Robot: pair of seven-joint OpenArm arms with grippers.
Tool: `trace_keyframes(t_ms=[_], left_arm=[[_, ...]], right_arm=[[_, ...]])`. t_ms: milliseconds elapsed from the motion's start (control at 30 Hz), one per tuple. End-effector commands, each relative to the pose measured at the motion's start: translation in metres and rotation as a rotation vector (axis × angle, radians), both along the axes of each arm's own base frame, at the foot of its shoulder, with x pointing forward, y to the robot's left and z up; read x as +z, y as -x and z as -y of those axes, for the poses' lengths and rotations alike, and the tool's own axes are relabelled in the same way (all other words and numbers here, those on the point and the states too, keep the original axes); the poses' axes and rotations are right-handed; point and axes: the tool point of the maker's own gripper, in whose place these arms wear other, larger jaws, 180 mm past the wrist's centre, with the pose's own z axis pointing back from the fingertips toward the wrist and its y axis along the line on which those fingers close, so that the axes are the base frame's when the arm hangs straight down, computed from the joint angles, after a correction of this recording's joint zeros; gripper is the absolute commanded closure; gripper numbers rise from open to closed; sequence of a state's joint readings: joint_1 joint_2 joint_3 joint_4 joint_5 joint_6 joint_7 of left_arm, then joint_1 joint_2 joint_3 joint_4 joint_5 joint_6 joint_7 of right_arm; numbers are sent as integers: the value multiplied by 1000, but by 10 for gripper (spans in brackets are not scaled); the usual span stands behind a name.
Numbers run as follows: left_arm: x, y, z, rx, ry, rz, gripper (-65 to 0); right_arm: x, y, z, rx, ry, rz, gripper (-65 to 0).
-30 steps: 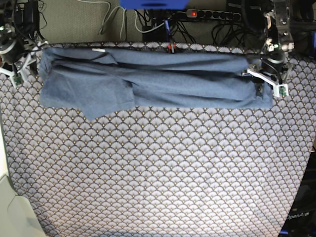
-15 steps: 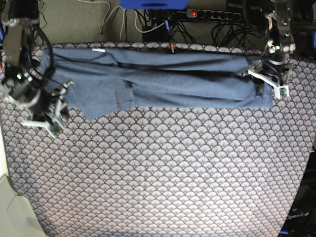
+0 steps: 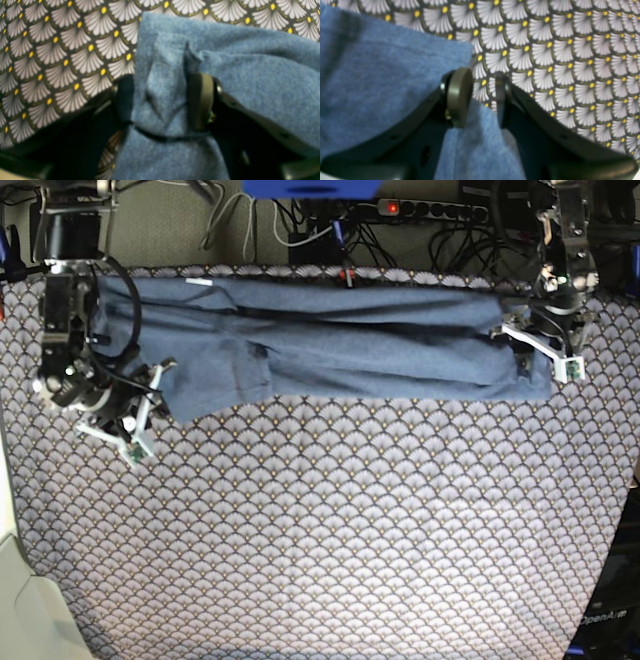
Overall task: Fold the T-shirt properly
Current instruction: 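Grasp the loose sleeve end near the right gripper and tuck it inward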
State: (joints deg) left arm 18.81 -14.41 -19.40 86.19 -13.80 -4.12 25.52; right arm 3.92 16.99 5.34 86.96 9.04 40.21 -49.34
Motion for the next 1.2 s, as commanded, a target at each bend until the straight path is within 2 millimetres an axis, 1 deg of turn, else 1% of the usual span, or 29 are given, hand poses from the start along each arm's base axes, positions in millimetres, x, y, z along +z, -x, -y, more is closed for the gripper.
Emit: trace_keyframes(t_ms=[0,167,233,367,500,633,733,967,1100,1167], left_arm=[[-1,2,0,-10,-2,-21,-346],[-1,2,0,-10,-2,-21,-346],[-1,2,0,-10,-2,-21,-346],[-1,2,1,-11,-2,-19,-346],[0,2,0,-9,-3,-19,-346],[0,2,-1,-8,-3,-18,-345],[0,2,-1,-8,-3,-18,-345],[0,2,0,-9,-3,-19,-345],[0,2,0,-9,-3,-19,-344],[0,2,0,-9,-3,-19,-344]], right_arm=[[13,-14,2,-6,-10,48,-207],[4,-16,5,-21,-23,20,-207],[6,-19,0,-21,-41,33,-207],[3,-19,-5,-20,-59,35,-207],[-4,-18,-10,-27,-79,14,-207],[-7,-17,-14,-23,-85,6,-207],[-12,-13,-31,26,-87,-10,-207],[-17,-10,-43,52,-92,-26,-206],[-33,-4,-37,30,-99,-81,-203],[-37,-2,-37,28,-102,-90,-202]])
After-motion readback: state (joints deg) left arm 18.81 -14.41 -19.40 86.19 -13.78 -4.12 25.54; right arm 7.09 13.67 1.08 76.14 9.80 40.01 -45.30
